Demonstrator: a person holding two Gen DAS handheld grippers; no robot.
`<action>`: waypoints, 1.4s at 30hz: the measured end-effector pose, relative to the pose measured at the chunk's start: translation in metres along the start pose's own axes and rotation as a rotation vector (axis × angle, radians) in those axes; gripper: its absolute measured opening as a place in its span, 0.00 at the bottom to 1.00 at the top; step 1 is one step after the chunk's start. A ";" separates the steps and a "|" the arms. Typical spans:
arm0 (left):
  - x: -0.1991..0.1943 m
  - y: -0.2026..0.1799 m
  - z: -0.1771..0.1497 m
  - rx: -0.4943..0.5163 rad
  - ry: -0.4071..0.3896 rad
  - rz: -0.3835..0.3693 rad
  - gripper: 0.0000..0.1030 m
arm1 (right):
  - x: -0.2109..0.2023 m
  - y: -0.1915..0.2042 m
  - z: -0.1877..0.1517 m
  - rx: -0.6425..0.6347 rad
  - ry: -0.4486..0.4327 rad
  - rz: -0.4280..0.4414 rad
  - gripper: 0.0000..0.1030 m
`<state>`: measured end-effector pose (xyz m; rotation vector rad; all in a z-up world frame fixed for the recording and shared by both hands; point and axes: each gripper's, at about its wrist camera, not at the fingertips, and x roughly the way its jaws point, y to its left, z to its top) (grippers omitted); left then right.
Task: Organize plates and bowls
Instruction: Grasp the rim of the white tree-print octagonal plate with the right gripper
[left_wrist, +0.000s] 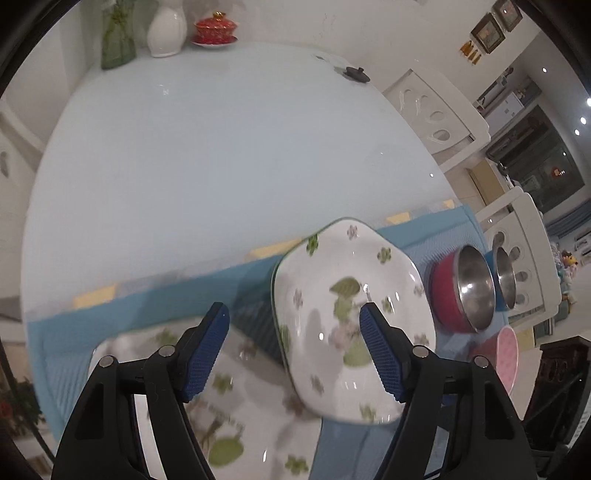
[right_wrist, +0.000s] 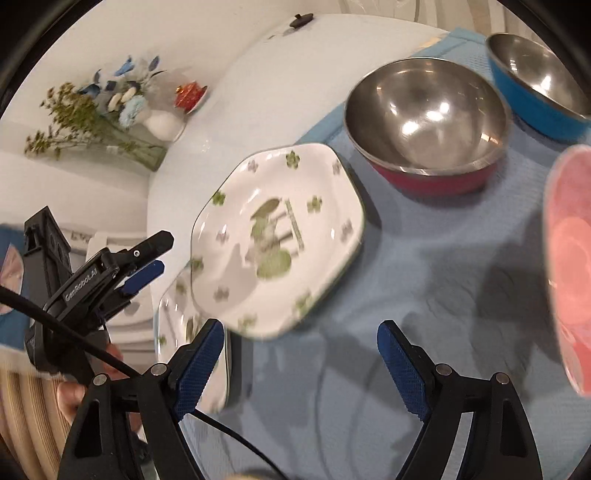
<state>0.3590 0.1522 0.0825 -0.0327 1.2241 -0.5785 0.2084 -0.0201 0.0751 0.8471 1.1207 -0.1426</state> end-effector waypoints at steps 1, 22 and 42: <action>0.006 0.000 0.003 -0.005 0.008 -0.001 0.65 | 0.006 0.002 0.003 -0.004 -0.003 -0.014 0.76; 0.071 -0.005 0.014 0.061 0.073 0.000 0.35 | 0.057 -0.011 0.037 -0.222 0.011 -0.033 0.29; -0.019 -0.005 -0.061 0.120 -0.154 0.023 0.35 | 0.010 -0.001 -0.016 -0.543 -0.036 -0.030 0.29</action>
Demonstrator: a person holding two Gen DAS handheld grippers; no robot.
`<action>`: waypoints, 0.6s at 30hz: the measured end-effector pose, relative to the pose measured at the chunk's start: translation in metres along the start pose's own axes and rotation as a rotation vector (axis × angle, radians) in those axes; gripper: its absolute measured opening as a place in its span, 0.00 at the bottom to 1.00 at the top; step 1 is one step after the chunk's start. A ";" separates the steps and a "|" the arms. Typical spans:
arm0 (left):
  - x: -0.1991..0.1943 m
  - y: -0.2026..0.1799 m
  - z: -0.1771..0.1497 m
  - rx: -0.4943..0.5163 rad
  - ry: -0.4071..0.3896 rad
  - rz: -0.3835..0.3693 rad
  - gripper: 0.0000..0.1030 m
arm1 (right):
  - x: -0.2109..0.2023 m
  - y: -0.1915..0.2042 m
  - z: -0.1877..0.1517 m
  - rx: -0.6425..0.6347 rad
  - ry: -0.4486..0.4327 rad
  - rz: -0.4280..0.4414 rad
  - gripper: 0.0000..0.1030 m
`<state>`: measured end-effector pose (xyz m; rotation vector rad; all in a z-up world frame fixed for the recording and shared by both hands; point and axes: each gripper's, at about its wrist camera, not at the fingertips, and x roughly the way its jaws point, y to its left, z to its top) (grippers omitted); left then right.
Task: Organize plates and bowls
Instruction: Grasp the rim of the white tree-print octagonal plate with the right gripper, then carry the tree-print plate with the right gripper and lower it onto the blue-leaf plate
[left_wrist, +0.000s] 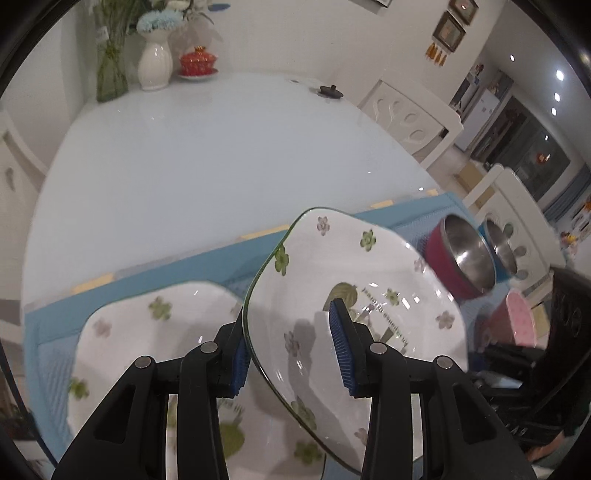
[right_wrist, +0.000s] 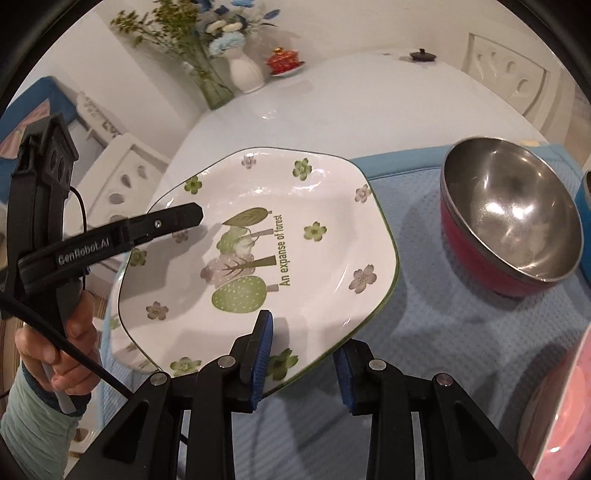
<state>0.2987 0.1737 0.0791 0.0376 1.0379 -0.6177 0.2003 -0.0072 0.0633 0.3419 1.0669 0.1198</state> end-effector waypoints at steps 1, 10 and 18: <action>0.000 -0.002 -0.003 -0.005 0.004 0.002 0.35 | -0.002 0.001 -0.003 -0.013 -0.001 0.001 0.29; -0.040 -0.019 -0.037 -0.038 -0.047 -0.007 0.35 | -0.029 0.014 -0.031 -0.101 0.005 0.036 0.29; -0.107 -0.046 -0.110 -0.074 -0.076 0.032 0.35 | -0.082 0.039 -0.083 -0.237 0.026 0.084 0.29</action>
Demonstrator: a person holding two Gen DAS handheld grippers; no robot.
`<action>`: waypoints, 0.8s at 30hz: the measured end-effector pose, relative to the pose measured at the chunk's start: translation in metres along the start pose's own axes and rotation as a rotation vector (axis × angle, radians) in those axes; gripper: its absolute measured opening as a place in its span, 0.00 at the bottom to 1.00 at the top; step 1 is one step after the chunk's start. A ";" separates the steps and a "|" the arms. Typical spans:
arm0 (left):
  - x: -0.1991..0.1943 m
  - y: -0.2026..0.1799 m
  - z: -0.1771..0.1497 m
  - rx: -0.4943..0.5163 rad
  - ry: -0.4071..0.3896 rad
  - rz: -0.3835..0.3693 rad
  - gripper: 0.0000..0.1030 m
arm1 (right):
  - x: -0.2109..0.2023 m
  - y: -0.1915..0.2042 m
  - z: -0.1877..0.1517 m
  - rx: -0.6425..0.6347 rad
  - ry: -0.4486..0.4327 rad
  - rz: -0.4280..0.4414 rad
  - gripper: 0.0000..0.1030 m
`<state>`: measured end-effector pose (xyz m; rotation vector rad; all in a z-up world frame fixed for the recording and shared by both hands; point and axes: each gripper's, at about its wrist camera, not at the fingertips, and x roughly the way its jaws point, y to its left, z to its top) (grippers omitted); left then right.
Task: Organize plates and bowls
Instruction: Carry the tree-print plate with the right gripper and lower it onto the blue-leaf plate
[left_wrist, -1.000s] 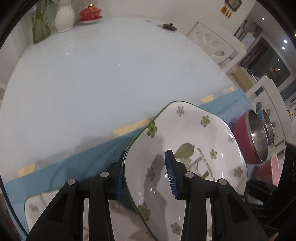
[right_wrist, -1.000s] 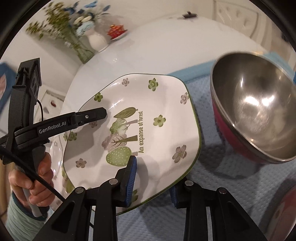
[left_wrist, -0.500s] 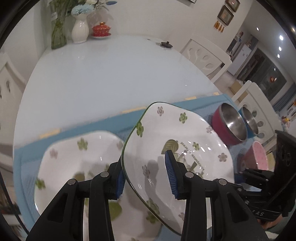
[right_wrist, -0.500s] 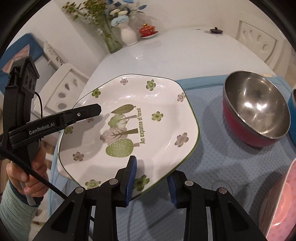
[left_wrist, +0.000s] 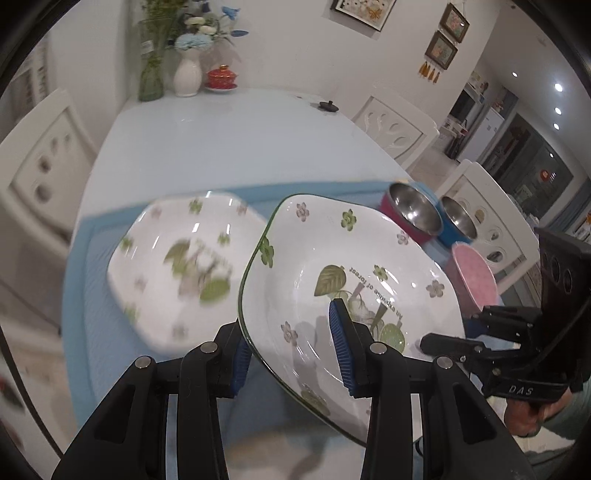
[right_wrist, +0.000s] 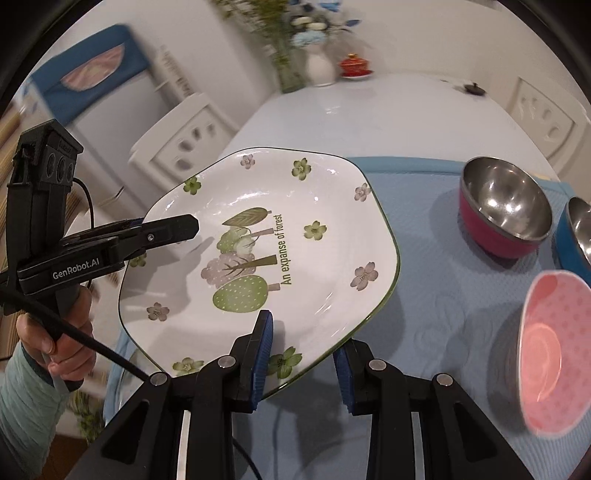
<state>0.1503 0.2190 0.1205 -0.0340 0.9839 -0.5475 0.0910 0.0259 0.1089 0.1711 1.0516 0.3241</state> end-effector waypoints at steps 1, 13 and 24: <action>-0.009 -0.003 -0.011 -0.011 0.001 0.008 0.35 | -0.005 0.006 -0.008 -0.016 0.008 0.008 0.29; -0.065 -0.006 -0.147 -0.221 0.089 0.092 0.35 | -0.010 0.064 -0.118 -0.136 0.207 0.148 0.29; -0.063 0.014 -0.201 -0.328 0.104 0.123 0.34 | 0.027 0.094 -0.136 -0.203 0.310 0.143 0.29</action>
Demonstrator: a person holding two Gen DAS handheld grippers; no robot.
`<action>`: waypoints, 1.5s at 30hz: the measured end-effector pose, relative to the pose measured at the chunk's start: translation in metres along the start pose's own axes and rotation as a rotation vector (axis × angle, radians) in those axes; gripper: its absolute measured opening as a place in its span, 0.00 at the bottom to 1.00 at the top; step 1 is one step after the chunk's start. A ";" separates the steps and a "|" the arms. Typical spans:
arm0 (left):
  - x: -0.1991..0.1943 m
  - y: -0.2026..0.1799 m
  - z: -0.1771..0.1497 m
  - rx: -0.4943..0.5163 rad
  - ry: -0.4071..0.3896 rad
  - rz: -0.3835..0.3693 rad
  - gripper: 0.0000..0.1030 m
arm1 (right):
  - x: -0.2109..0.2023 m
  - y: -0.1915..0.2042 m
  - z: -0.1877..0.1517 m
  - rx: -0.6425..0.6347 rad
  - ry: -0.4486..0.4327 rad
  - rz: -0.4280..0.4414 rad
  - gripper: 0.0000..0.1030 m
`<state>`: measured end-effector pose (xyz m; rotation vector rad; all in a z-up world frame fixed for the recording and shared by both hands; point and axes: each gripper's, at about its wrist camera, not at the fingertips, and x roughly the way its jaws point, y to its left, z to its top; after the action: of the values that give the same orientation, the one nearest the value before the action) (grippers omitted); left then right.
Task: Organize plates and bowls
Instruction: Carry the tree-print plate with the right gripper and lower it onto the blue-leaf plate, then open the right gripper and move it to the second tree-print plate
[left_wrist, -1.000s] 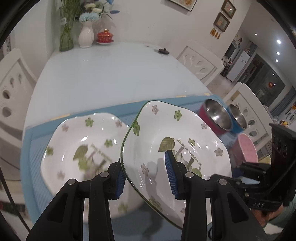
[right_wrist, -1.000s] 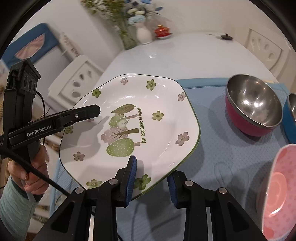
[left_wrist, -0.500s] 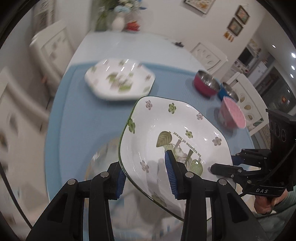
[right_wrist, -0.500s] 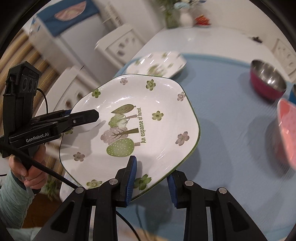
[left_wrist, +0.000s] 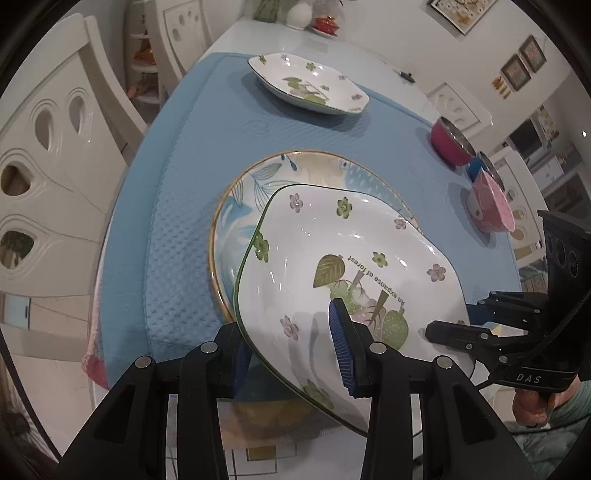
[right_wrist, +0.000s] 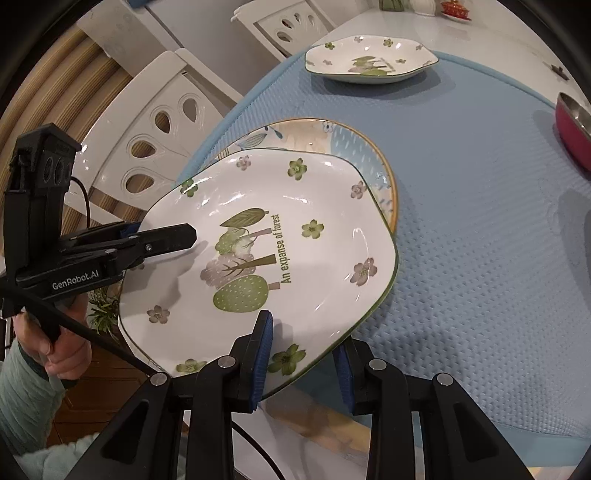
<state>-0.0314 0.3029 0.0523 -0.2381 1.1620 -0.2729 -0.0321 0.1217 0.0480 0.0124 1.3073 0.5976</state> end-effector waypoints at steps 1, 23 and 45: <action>0.000 0.001 0.000 -0.008 -0.006 -0.004 0.34 | 0.000 0.001 0.004 0.000 -0.006 -0.006 0.30; -0.046 0.034 0.030 -0.096 -0.135 0.105 0.35 | -0.044 0.017 0.015 -0.037 -0.035 0.022 0.30; -0.063 0.001 0.151 0.012 -0.251 0.002 0.68 | -0.137 -0.048 0.105 0.170 -0.326 -0.043 0.57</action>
<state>0.0849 0.3310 0.1640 -0.2533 0.9122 -0.2405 0.0641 0.0567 0.1841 0.2128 1.0348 0.4257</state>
